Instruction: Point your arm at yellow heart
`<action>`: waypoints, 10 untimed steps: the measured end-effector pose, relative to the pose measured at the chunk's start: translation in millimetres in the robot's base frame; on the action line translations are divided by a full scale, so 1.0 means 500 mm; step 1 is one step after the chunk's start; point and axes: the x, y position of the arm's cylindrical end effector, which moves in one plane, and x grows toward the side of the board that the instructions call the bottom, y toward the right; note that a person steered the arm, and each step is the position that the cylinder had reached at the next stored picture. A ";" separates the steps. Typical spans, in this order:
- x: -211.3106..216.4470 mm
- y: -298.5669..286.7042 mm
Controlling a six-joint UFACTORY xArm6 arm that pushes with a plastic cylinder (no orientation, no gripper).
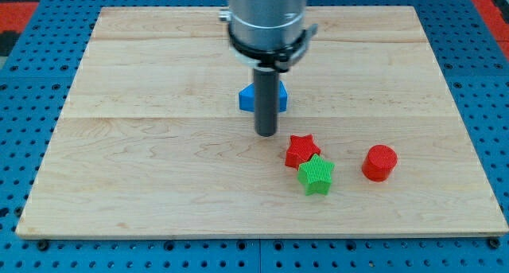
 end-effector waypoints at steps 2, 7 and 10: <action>-0.004 0.095; -0.119 0.128; -0.521 -0.005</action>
